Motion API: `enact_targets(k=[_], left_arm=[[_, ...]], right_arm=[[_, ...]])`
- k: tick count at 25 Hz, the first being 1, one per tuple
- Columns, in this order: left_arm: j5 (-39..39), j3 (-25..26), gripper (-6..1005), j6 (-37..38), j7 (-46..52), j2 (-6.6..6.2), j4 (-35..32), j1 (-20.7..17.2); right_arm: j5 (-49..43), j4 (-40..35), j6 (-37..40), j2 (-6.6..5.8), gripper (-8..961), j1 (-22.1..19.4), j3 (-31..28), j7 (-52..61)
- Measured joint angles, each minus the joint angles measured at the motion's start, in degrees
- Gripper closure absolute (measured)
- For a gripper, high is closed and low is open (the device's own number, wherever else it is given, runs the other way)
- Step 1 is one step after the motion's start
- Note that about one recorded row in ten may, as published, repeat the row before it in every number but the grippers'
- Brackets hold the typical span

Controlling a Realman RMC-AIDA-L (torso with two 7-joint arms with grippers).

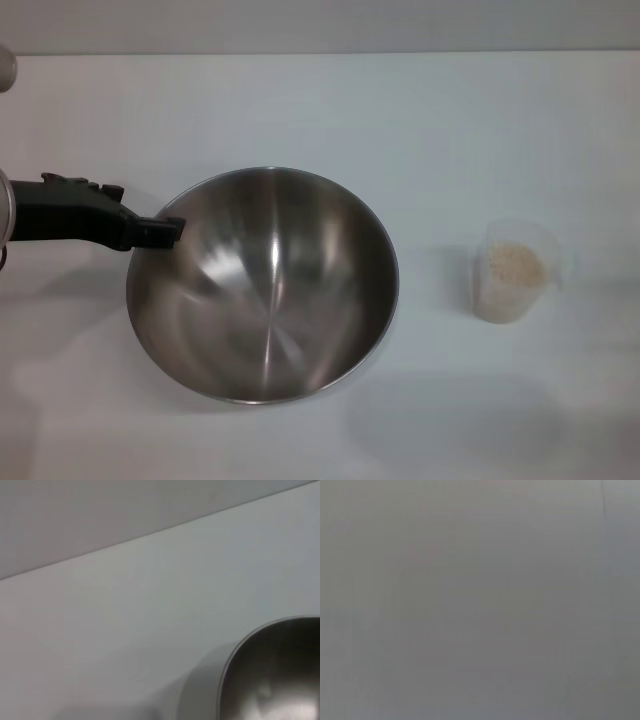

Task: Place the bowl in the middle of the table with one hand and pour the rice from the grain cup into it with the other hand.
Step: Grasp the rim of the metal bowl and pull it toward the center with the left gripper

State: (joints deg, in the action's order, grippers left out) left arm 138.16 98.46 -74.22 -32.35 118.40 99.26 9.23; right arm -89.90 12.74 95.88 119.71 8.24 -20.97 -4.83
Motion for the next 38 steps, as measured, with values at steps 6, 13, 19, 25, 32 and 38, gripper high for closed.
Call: enact_targets(k=[6,13,19,25,32,38], left_arm=[[0.1,-1.1,136,0.4,-0.5,0.0,-1.6,0.0],[0.2,-1.9,137,1.7,-1.3,0.01,-4.3,0.1],[0.2,-2.6,137,2.5,-1.4,-0.05,-6.6,0.8],[0.2,-3.6,146,3.2,-1.4,-0.07,-6.8,0.8],[0.2,-4.2,200,3.2,-1.4,-0.07,-7.6,0.9],[-0.2,-4.0,276,3.4,-1.4,-0.11,-7.0,1.0]], right_arm=[[0.0,0.0,-0.1,0.0,115,0.1,0.0,0.0],[0.0,0.0,-0.8,0.0,115,0.1,0.0,0.0],[0.0,-0.1,-1.4,0.0,116,0.1,0.0,0.0],[0.0,-0.2,-1.9,0.0,116,0.2,0.1,0.0],[0.0,-0.3,-2.2,-0.08,116,0.7,0.1,0.0],[0.0,-0.3,-2.2,-0.09,116,0.8,0.0,0.0]])
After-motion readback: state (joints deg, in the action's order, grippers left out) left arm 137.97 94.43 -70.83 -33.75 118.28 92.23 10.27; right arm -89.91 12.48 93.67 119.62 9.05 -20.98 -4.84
